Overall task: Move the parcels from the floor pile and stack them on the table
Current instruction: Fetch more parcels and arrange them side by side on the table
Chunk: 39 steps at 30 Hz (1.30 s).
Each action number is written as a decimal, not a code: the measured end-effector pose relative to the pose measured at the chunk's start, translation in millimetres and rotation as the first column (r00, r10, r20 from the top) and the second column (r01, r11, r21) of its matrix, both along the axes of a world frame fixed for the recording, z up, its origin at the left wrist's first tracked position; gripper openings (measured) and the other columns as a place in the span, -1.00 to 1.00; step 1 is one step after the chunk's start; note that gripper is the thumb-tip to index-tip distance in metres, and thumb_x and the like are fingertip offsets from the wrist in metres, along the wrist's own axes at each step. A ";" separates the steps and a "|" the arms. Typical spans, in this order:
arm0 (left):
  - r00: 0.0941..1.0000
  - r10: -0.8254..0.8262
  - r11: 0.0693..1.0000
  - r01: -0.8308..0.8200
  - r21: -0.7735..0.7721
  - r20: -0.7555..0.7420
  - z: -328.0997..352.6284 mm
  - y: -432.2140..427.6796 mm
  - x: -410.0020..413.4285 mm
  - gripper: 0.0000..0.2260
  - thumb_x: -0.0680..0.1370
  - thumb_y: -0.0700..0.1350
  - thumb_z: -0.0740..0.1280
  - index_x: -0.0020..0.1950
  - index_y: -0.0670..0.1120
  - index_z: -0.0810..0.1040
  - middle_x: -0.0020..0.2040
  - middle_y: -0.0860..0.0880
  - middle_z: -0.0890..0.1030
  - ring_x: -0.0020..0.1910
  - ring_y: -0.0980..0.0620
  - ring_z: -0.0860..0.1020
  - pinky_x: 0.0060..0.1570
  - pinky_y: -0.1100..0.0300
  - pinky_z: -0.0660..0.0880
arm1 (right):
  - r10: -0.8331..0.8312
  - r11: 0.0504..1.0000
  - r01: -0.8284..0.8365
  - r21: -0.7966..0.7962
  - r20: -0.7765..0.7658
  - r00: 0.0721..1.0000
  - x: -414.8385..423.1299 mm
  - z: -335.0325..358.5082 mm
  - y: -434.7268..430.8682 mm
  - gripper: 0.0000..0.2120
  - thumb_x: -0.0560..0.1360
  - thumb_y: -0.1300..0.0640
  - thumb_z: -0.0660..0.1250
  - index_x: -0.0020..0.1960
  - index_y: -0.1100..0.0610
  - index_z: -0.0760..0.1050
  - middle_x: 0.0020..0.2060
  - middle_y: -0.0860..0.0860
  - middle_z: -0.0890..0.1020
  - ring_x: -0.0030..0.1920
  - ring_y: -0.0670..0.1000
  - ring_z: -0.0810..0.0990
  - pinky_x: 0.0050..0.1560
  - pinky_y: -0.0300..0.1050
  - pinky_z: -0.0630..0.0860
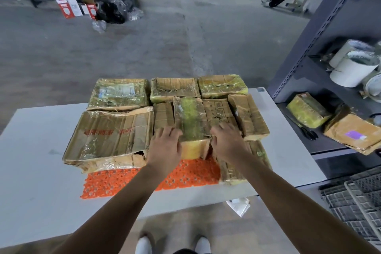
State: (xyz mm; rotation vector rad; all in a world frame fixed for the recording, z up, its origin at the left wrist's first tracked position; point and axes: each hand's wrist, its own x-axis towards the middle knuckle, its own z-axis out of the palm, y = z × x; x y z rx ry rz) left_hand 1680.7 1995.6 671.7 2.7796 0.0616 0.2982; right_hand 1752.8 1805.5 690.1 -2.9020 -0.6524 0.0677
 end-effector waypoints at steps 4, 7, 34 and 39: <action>0.978 0.058 0.993 -0.037 0.110 -0.199 -0.8 22.2 -5.3 -0.70 0.53 0.00 0.31 0.24 -0.02 0.47 0.23 -0.06 0.41 0.25 -0.11 0.37 0.18 -0.01 0.37 | 0.060 0.998 -0.060 -0.032 -0.009 0.998 0.3 -5.0 14.5 -0.80 0.56 0.16 0.17 0.14 0.10 0.47 0.08 0.04 0.48 0.13 0.07 0.46 0.11 -0.01 0.47; 0.961 0.032 0.981 0.023 0.192 -0.274 -7.6 30.1 -8.6 -0.63 0.53 0.00 0.31 0.32 0.01 0.39 0.33 -0.05 0.34 0.33 -0.10 0.30 0.26 0.01 0.30 | 0.068 0.996 -0.070 -0.046 -0.036 0.997 1.6 -5.3 20.0 -0.81 0.55 0.19 0.17 0.13 0.11 0.46 0.10 0.05 0.47 0.12 0.08 0.46 0.09 0.01 0.48; 0.935 0.002 0.936 0.123 0.331 -0.354 -6.0 29.2 12.8 -0.54 0.56 0.00 0.30 0.42 0.03 0.24 0.36 -0.04 0.33 0.33 -0.08 0.31 0.23 0.03 0.33 | -0.158 0.985 0.162 0.058 -0.069 0.985 33.1 -4.8 -27.3 -0.68 0.60 0.13 0.16 0.35 0.08 0.39 0.25 0.02 0.44 0.15 0.01 0.48 0.14 -0.07 0.47; 0.898 0.087 0.938 0.072 0.339 -0.432 6.1 16.6 19.3 -0.51 0.53 -0.09 0.33 0.40 0.01 0.22 0.34 -0.05 0.34 0.32 -0.09 0.31 0.21 0.01 0.35 | -0.339 0.938 0.344 0.047 -0.087 0.937 57.4 -1.0 -71.7 -0.70 0.59 0.12 0.15 0.31 0.08 0.40 0.23 0.08 0.44 0.21 0.11 0.42 0.17 0.05 0.41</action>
